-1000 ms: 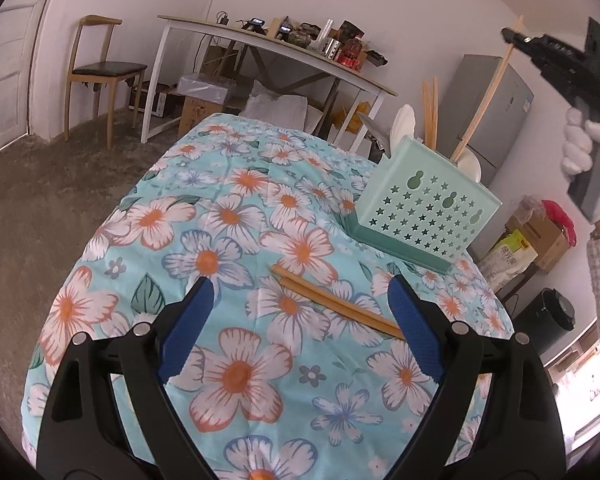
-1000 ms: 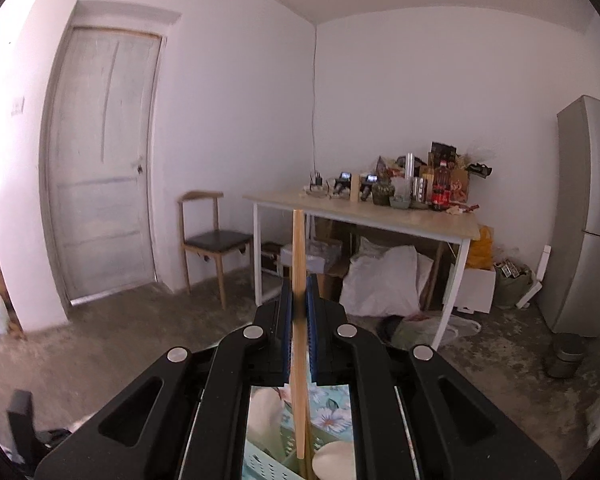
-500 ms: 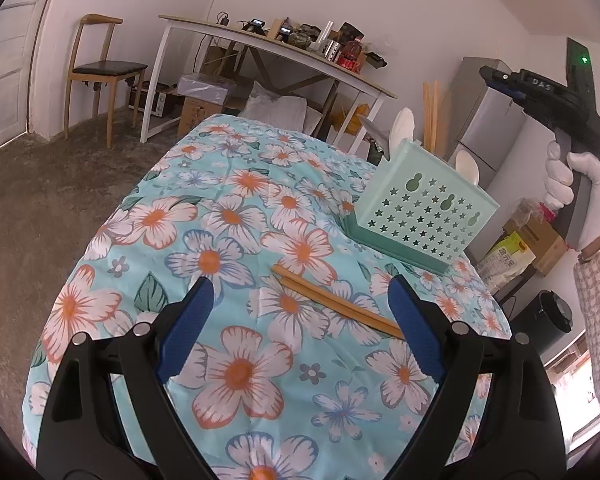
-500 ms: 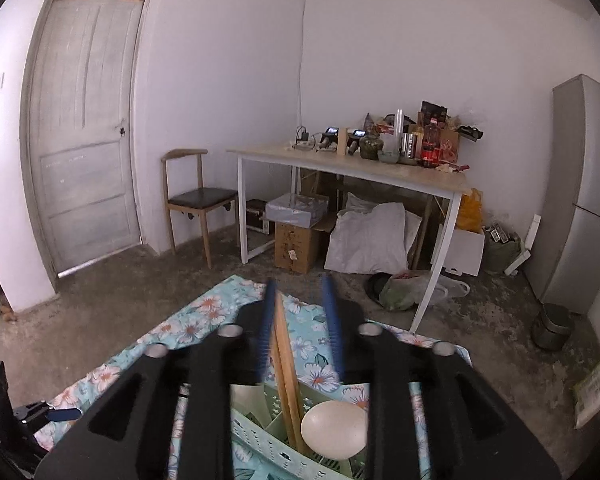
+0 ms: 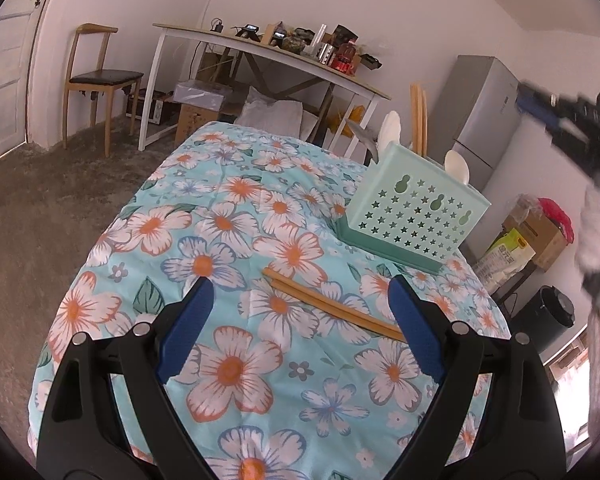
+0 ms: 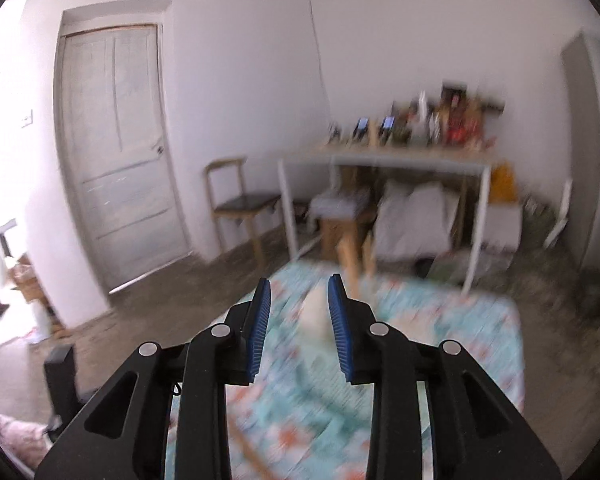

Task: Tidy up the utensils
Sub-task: 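Move both tools back to the chopsticks on the cover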

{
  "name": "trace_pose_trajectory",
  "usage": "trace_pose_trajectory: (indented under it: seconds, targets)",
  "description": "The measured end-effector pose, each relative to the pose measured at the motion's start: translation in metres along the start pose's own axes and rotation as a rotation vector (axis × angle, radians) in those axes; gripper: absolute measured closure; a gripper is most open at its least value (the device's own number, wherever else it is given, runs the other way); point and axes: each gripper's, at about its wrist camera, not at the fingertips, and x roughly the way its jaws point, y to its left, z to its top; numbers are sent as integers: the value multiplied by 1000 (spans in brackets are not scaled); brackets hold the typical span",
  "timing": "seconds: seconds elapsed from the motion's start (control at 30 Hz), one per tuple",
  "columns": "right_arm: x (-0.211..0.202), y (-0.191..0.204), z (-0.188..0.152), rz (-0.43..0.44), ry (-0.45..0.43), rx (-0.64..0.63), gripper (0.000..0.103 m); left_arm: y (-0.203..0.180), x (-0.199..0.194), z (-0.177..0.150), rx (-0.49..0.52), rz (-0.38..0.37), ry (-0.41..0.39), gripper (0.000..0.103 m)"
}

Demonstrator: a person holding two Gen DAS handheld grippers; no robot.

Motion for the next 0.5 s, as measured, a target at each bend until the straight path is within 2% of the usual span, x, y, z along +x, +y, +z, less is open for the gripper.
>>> trace_pose_trajectory:
  seconds: [0.07,0.2,0.33,0.5]
  targets:
    - [19,0,-32,54,102,69,73,-3,1,-1,5,3,8,18]
    - [57,-2,-93,85,293,170,73,-7,3,-4,5,18,38,18]
    - [87,-2,-139,79,422,245,76,-7,6,-12,3,38,78,18]
    - [105,-1,-174,107,550,320,82,-5,5,-22,-6,44,117,18]
